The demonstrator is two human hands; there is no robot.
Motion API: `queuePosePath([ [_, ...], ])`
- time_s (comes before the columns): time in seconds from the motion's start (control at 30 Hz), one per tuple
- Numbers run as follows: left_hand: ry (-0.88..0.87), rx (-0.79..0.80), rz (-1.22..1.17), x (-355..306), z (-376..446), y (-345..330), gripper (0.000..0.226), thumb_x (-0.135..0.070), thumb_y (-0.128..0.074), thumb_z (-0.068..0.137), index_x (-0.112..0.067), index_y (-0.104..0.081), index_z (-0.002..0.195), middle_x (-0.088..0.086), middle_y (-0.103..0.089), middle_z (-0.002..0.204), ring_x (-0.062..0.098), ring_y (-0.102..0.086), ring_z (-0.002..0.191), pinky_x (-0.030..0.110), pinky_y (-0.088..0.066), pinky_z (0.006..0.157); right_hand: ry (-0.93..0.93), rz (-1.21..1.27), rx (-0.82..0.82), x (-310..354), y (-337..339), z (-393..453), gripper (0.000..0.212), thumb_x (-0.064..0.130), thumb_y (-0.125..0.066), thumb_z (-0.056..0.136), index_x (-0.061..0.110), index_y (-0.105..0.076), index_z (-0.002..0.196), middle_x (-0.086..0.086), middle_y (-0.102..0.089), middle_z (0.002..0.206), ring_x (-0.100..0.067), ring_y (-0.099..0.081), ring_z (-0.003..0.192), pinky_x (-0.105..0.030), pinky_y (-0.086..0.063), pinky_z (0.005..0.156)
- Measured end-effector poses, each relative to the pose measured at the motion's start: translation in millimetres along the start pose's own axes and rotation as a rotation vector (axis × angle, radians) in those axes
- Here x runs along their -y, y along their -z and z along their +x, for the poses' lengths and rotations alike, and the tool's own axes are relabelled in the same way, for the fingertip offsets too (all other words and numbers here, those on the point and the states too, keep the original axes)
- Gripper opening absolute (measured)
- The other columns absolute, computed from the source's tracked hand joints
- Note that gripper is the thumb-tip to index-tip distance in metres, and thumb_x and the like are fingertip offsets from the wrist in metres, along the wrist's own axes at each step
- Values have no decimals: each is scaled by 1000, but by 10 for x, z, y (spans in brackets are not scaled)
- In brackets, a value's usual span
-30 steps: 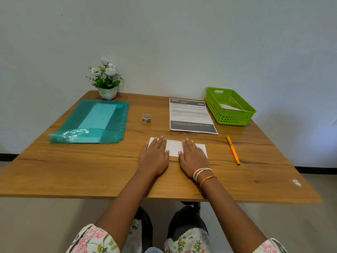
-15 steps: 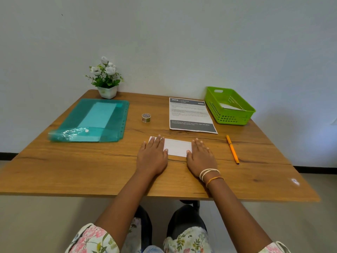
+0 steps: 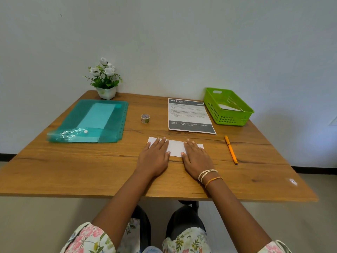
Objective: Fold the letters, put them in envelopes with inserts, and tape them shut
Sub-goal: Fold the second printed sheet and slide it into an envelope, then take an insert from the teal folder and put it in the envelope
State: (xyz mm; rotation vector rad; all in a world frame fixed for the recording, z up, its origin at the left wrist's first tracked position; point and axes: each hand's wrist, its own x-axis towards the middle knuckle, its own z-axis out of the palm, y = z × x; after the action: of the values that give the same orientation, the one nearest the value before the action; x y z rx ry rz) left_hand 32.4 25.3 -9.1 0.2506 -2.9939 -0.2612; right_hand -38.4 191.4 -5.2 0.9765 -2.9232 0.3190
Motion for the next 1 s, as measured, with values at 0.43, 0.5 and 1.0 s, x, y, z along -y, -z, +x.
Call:
queuePosePath([
  [0.43,191,-46,-30,-8,-36,-23,61,-47,-19,100,-18,-9,154,0,-6,162,17,-3,149,39,-7,121,-184,-8,-22,23,-76,-4,59,41,-23,101,12,-18,152,-6,-13,160,-22,-10,148,-38,-12,121],
  [0.5,217,-44,-44,-7,-30,-19,67,-53,-18,98,-18,-7,154,2,-4,162,18,-2,149,40,-6,121,-211,-6,-16,8,-84,19,59,41,-23,100,12,-17,152,-6,-13,160,-22,-10,148,-38,-12,121],
  [1.0,175,-299,-235,333,-261,246,34,-28,-53,91,-20,-62,124,4,-51,141,19,-47,127,38,-37,105,-229,54,-212,364,-36,350,51,33,-37,97,8,-37,141,-12,-33,151,-26,-25,142,-40,-22,116],
])
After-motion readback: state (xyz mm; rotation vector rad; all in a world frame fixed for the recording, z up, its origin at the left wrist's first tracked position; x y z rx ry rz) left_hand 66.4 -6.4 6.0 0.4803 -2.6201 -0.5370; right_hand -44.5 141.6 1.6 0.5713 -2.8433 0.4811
